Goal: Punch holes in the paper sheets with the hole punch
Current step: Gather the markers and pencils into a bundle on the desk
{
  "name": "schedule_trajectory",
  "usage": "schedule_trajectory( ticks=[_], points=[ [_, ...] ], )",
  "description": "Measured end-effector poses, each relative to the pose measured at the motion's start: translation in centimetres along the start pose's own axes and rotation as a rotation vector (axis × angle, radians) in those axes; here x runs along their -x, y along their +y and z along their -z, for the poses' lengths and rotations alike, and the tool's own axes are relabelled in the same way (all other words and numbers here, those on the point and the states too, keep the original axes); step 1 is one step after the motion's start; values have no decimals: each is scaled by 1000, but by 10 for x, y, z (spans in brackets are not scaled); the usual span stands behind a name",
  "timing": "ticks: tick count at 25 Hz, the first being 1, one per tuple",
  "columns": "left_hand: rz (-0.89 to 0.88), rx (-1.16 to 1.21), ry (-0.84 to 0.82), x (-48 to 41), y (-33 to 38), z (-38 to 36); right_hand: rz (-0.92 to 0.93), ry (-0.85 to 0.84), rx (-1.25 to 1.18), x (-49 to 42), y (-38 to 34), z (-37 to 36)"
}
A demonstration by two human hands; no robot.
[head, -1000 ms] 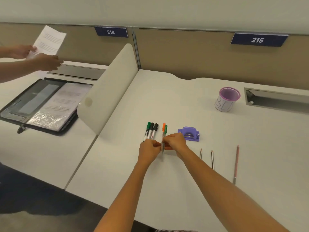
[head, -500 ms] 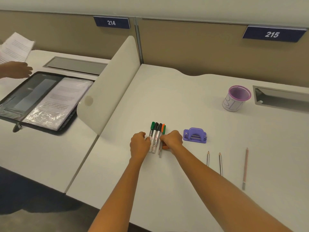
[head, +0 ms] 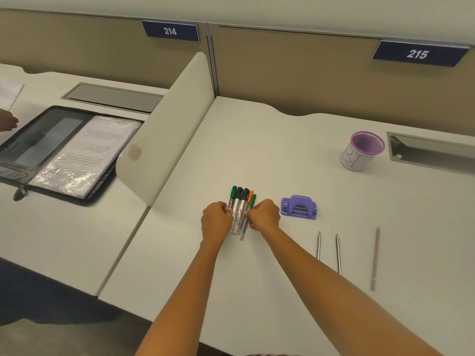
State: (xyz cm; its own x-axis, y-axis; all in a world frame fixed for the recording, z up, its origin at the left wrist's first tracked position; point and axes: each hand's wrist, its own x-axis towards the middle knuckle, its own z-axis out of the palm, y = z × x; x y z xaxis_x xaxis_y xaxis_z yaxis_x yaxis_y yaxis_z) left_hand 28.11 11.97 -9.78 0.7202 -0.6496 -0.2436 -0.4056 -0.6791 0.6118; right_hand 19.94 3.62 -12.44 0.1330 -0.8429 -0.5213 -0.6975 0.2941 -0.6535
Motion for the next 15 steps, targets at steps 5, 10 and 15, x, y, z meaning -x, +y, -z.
schedule_trajectory(
  ticks=[5, 10, 15],
  points=[
    [15, -2, -16, -1, -1, -3, 43, -4, -10, 2, 3, 4],
    [-23, 150, 177, 8, 4, -3, 104, -45, -71, 8, 10, 25],
    [-133, 210, 165, 38, 34, -22, 165, 29, -127, 14, 32, 86]
  ],
)
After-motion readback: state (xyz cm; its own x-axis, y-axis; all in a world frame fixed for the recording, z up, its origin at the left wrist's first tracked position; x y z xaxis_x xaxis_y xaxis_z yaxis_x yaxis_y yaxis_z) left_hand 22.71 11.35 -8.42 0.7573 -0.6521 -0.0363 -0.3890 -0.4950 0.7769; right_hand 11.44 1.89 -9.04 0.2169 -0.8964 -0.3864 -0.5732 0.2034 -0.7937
